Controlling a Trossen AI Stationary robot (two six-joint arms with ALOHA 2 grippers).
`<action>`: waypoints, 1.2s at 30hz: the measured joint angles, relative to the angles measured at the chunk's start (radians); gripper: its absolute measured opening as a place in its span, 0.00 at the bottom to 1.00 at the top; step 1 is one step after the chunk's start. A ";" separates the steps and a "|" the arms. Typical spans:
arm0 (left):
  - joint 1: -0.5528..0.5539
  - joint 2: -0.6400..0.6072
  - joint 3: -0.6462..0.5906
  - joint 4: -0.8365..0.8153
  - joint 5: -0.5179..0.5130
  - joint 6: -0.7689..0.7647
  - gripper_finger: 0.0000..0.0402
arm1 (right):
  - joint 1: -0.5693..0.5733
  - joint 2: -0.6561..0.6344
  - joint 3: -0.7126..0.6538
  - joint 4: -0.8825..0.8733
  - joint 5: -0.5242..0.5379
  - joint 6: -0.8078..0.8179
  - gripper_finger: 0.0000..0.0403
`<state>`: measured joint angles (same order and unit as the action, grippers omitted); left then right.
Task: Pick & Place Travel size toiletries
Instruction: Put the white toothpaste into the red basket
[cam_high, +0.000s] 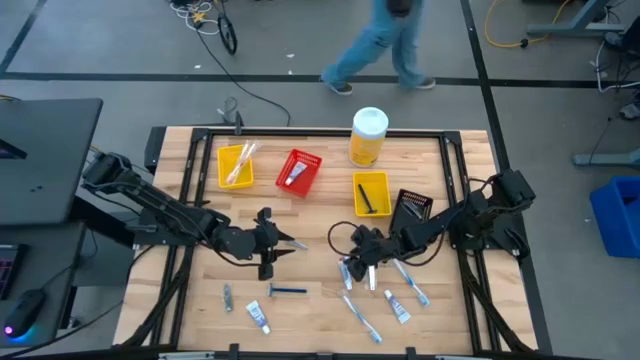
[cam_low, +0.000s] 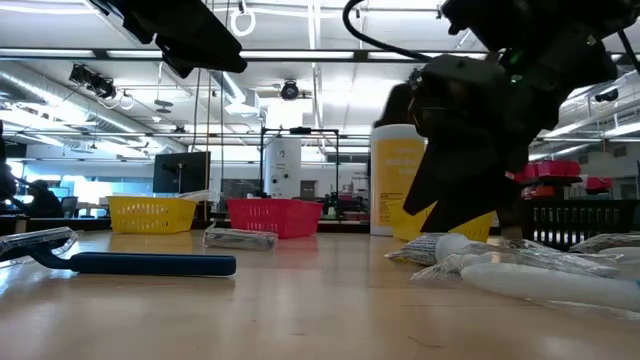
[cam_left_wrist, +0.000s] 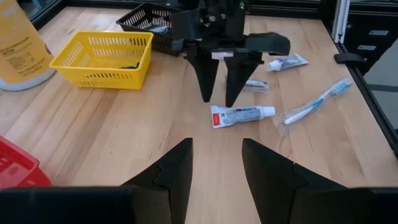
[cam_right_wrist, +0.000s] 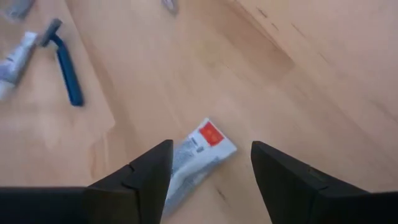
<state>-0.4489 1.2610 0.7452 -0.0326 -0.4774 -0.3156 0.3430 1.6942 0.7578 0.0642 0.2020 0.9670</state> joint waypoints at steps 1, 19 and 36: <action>0.000 0.000 0.000 0.000 0.000 0.000 0.37 | -0.002 0.000 0.000 0.000 -0.011 0.006 0.55; 0.000 0.000 0.000 -0.001 -0.004 0.014 0.37 | -0.012 0.078 0.001 0.074 -0.055 0.072 0.43; 0.000 0.000 0.000 -0.001 -0.004 0.016 0.37 | -0.015 0.081 0.000 0.076 -0.026 0.071 0.02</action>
<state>-0.4488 1.2610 0.7448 -0.0338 -0.4812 -0.2996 0.3279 1.7752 0.7578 0.1407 0.1758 1.0377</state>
